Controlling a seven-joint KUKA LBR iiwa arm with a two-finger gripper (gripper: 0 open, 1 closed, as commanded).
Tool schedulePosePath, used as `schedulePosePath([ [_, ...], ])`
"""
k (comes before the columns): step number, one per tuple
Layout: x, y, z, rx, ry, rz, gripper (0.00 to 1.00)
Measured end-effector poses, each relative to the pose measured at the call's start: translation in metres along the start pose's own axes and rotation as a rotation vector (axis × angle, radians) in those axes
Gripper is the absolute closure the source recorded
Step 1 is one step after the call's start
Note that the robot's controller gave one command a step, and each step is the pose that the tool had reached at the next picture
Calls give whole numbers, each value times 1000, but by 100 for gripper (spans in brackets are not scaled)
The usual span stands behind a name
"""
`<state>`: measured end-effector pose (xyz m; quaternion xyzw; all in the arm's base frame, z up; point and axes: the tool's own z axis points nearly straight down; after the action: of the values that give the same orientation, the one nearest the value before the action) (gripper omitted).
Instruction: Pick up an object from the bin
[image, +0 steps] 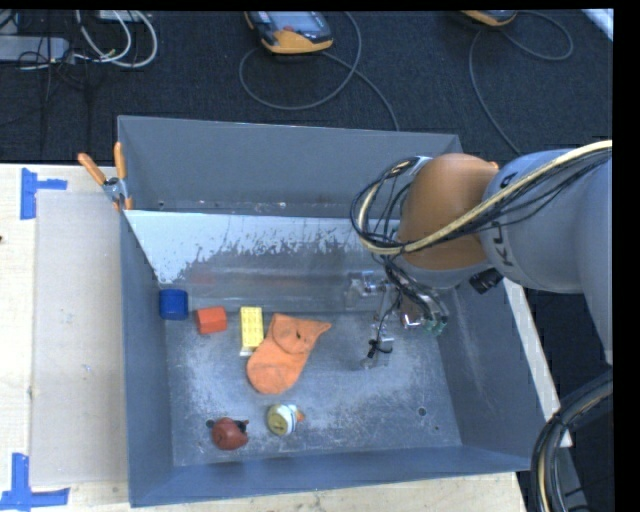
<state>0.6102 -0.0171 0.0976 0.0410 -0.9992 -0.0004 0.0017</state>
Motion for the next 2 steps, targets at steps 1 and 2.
schedulePosePath([
  [1, -6, 47, -10, -2, -4, -83, 0],
  [2, -7, 71, -4, 0, -1, 6, 0],
])
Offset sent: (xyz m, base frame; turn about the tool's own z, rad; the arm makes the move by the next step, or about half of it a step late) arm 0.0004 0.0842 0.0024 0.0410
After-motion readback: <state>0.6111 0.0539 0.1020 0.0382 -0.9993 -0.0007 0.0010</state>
